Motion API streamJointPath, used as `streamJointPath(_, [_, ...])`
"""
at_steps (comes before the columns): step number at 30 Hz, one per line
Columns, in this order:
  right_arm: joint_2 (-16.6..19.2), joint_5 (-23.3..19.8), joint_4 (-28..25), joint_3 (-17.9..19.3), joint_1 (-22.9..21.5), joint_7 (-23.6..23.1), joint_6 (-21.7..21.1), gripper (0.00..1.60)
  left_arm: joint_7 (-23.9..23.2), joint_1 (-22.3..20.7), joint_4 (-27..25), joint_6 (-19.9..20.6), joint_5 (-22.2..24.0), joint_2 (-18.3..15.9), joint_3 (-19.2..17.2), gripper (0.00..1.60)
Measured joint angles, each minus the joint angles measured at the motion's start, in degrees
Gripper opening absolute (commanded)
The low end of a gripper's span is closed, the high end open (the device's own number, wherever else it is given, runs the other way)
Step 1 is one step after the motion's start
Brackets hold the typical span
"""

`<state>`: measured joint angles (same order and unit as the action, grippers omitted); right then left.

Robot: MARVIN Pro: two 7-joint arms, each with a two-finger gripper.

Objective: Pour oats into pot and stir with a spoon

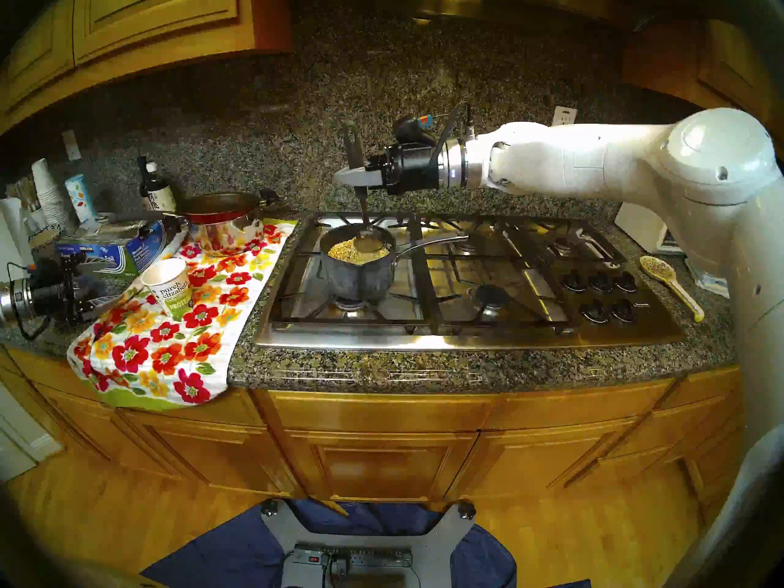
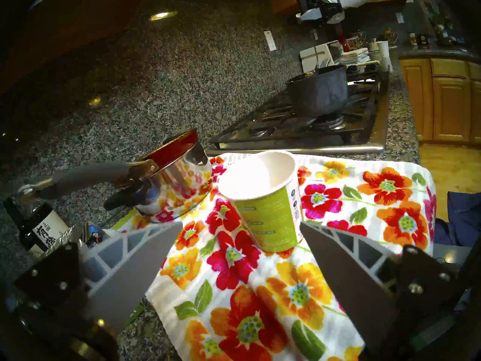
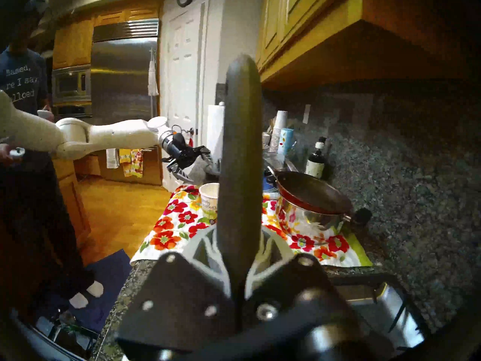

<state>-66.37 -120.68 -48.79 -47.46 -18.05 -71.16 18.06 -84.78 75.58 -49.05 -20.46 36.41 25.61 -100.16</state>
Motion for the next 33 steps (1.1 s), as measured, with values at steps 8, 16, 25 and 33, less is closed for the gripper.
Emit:
streamJointPath(8, [-0.12, -3.36, 1.71, 1.63, 1.27, 2.85, -3.44, 0.00, 0.00, 0.00, 0.01, 0.00, 0.05, -0.01, 0.00, 1.60])
streamJointPath(16, [-0.40, -4.69, 1.33, 2.45, 2.34, 4.21, -4.56, 0.00, 0.00, -0.01, 0.05, 0.00, 0.09, -0.02, 0.02, 1.60])
streamJointPath(25, [-0.29, -5.05, -1.18, 2.73, 2.61, 5.12, -5.15, 0.00, 0.02, -0.01, 0.05, -0.02, 0.12, -0.04, 0.04, 1.60])
streamJointPath(33, [0.25, -4.32, -2.55, 2.26, 2.53, 5.43, -3.97, 0.00, 0.02, -0.01, 0.04, -0.02, 0.13, -0.05, 0.05, 1.60])
